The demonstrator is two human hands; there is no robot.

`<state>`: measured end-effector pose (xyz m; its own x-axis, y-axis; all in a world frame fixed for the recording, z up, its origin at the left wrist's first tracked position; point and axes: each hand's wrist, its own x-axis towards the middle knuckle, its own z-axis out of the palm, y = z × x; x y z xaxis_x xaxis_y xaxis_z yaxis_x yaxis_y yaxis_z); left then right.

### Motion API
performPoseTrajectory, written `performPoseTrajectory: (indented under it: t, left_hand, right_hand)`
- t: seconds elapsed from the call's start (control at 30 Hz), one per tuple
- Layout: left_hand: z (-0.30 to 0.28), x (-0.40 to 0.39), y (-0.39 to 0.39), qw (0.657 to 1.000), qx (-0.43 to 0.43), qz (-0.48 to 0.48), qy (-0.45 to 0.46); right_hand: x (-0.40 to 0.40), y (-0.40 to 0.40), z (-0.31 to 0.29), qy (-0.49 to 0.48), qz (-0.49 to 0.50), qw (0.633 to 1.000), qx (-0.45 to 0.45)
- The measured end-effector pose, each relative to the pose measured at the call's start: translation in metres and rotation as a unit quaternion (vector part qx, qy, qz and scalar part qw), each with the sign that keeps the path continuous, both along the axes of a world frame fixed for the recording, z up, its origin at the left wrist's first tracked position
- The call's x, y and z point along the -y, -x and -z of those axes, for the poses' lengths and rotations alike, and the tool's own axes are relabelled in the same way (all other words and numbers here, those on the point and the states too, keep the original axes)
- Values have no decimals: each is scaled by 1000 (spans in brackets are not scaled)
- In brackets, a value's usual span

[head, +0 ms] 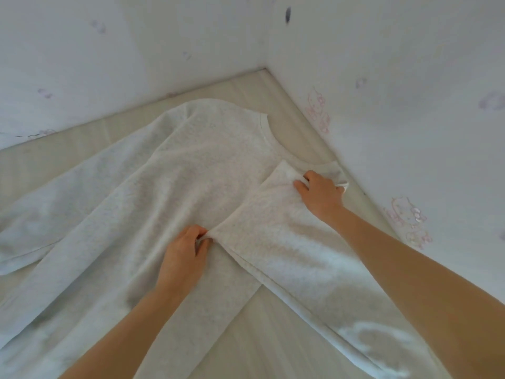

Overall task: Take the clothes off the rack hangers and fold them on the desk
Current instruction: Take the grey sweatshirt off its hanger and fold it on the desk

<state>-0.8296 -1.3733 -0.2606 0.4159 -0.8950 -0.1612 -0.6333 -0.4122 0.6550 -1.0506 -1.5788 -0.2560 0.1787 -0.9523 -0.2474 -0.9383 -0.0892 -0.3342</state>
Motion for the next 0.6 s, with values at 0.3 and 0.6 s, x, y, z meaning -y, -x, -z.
performPoseTrajectory:
  t: [0.3,0.6]
  left_hand:
    - [26,3,23,955,222,187,66]
    - [30,12,25,969,85,229,43]
  right_hand:
    - [-13,28,7,27,7,992,121]
    - [-59,68,-13,-221,76,967,103]
